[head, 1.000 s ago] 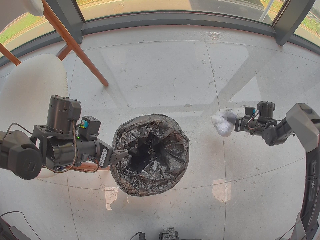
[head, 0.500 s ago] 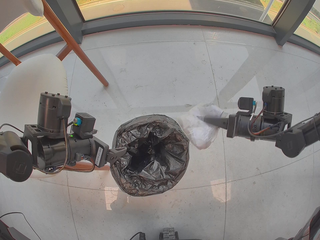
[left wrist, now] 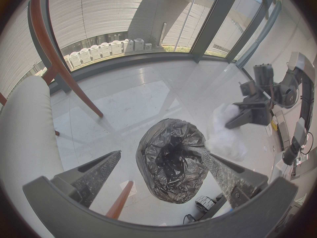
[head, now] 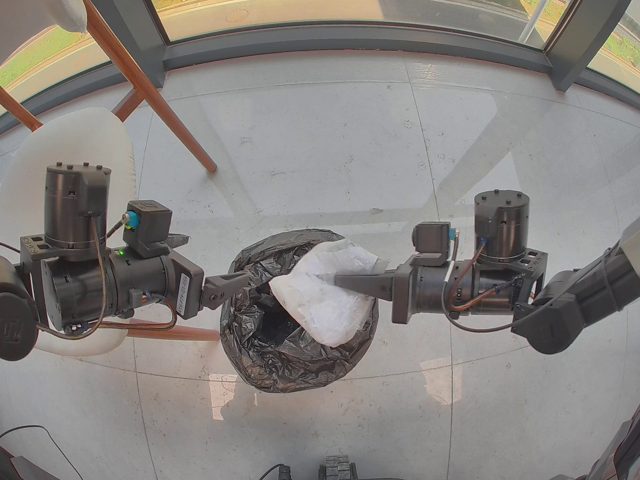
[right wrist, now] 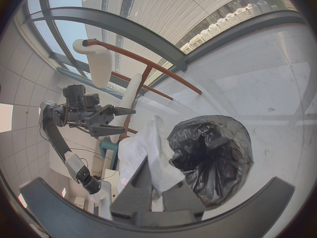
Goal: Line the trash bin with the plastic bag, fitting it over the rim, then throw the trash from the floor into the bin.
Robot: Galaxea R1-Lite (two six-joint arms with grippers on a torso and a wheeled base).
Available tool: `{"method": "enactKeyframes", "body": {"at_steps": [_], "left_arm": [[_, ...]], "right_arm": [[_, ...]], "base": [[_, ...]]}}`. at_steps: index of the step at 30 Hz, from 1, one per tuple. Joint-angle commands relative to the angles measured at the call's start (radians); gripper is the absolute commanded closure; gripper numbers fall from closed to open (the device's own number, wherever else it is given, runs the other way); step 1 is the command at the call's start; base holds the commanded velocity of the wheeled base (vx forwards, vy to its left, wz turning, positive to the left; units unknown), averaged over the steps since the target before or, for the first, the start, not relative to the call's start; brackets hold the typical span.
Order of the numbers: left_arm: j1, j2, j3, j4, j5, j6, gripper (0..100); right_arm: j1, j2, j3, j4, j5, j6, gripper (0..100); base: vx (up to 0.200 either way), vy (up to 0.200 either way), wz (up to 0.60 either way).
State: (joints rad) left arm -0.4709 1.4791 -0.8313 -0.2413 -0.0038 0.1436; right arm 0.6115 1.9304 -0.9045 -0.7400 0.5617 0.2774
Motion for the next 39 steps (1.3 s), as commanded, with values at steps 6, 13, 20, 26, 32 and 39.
{"method": "enactKeyframes", "body": {"at_steps": [6,13,20,26,32,39], "left_arm": [[0.008,-0.085,-0.017,-0.016,-0.031,-0.006,0],[0.031,-0.184,0.012,-0.027,-0.030,-0.088,0],[0.170,-0.347,0.080,-0.024,-0.031,-0.088,0],[0.245,-0.464,0.161,-0.026,-0.025,-0.090,0],[0.351,-0.655,0.288,-0.070,0.054,-0.185,0],[0.385,-0.844,0.483,-0.101,0.134,-0.222,0]], "right_arm": [[0.034,0.091,-0.042,-0.030,-0.039,0.009,0],[-0.038,-0.051,0.010,-0.030,-0.171,0.017,0],[-0.145,-0.320,0.159,-0.019,-0.347,0.051,0],[-0.248,-0.485,0.263,-0.018,-0.419,0.046,0],[-0.541,-0.815,0.532,-0.027,-0.421,0.032,0],[-0.595,-1.127,0.748,-0.010,-0.413,0.006,0]], "base": [[0.000,0.000,0.00],[0.000,0.000,0.00],[0.000,0.000,0.00],[0.000,0.000,0.00],[0.000,0.000,0.00],[0.000,0.000,0.00]]}}
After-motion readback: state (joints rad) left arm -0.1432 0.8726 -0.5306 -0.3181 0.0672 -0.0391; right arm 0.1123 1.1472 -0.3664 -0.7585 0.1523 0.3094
